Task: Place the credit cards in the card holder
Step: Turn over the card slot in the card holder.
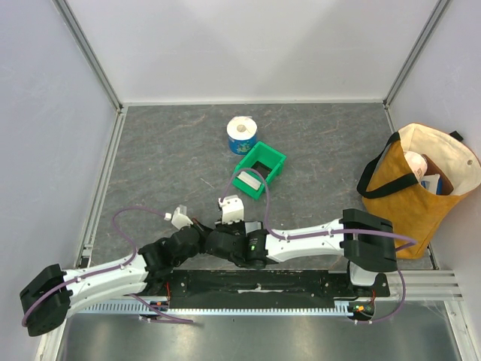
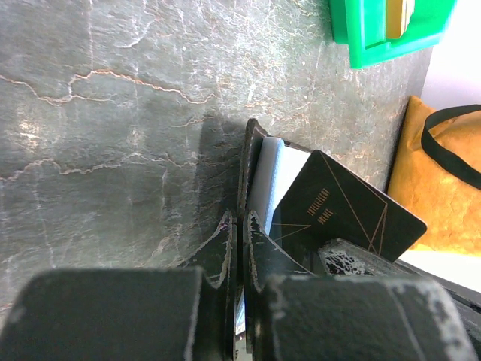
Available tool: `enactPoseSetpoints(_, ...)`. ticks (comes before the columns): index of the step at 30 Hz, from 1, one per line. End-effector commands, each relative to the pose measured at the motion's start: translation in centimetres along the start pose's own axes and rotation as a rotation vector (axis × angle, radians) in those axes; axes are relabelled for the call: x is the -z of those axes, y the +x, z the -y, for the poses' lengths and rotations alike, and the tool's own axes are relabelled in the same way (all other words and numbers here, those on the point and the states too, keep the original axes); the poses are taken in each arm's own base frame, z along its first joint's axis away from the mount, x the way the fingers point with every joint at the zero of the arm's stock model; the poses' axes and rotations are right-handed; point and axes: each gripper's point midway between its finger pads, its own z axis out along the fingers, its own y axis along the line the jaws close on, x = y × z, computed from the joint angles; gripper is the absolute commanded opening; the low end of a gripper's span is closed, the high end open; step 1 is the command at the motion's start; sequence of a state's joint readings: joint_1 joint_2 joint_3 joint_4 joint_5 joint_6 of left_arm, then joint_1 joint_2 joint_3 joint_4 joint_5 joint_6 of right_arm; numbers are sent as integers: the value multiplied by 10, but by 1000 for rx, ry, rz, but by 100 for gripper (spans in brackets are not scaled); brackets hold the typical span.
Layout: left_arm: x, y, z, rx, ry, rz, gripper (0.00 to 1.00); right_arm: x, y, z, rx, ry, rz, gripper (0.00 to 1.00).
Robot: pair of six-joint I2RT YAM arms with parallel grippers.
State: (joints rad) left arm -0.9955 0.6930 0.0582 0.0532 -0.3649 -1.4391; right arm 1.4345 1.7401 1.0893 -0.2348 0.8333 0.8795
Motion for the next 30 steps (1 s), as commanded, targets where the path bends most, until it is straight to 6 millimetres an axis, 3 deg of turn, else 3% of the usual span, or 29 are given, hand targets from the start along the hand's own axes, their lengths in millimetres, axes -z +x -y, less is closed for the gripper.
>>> enactPoseSetpoints(1,-1,-4,-1,33,0,29,2,9,-38,-5,-149,-8,78,0)
enactPoseSetpoints(6,-2,-2,-8,2,-38,21,2,8,-43,-4,-174,-10,81,0)
enactPoseSetpoints(24,-1,-2,-5,12,-24,18,2,-9,-4,0,-101,21,6,0)
enactPoseSetpoints(30,-1,-3,-4,4,-26,21,2,-5,2,-2,-18,51,20,0)
